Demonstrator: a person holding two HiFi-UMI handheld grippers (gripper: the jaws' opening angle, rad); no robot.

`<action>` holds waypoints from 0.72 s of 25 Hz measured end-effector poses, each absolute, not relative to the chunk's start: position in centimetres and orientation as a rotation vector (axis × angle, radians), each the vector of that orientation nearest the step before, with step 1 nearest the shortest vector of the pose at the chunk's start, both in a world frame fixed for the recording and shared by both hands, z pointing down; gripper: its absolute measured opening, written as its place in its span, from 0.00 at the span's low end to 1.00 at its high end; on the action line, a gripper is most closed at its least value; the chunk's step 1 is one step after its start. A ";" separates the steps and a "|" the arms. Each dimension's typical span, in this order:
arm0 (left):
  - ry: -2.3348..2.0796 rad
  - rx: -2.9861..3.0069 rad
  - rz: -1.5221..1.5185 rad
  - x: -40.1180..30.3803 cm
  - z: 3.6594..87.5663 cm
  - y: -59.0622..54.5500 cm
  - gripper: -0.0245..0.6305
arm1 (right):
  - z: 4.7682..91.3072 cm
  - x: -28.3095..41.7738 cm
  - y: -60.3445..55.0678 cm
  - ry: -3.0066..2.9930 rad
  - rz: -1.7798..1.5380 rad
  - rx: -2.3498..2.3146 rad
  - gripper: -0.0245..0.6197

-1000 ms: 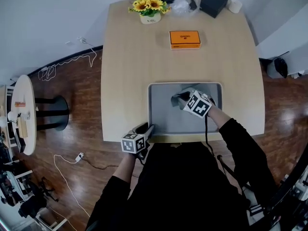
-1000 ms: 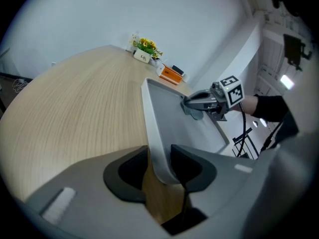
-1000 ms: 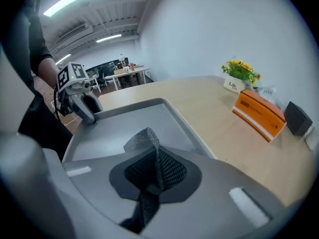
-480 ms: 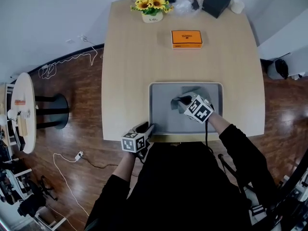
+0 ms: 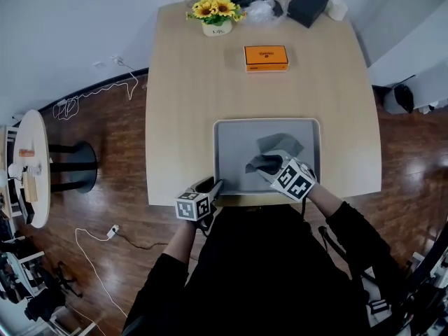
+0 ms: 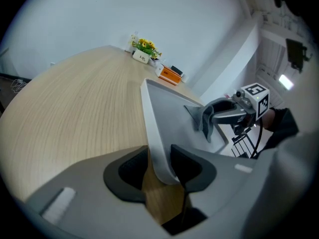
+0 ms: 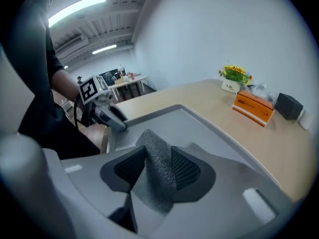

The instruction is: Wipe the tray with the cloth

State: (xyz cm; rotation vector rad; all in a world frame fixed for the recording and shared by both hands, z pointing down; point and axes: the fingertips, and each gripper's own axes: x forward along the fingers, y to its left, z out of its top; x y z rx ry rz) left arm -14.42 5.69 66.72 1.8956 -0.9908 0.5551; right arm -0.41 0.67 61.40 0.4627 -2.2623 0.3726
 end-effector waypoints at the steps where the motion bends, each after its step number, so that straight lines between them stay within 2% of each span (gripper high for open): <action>1: -0.993 1.897 0.554 -14.4 66.7 5.7 0.24 | 62.1 0.4 0.8 -2.214 0.336 0.454 0.32; 2: -0.994 1.898 0.552 -14.4 66.7 5.8 0.24 | 63.0 1.1 0.8 -2.165 0.293 0.452 0.38; 6: -0.987 1.899 0.547 -14.2 66.3 5.8 0.24 | 65.3 3.1 -1.6 -2.055 0.246 0.522 0.43; 7: -0.986 1.899 0.547 -14.1 66.4 5.7 0.24 | 65.5 3.2 -2.8 -2.053 0.274 0.555 0.38; 8: -0.986 1.899 0.547 -14.0 66.4 5.5 0.24 | 65.5 3.3 -4.1 -2.053 0.292 0.586 0.17; 9: -0.986 1.899 0.547 -13.9 66.4 5.4 0.24 | 65.5 3.1 -5.4 -2.054 0.297 0.609 0.07; 18: -0.972 1.904 0.547 -13.9 66.2 5.8 0.24 | 65.0 -2.0 -12.1 -2.082 0.319 0.687 0.06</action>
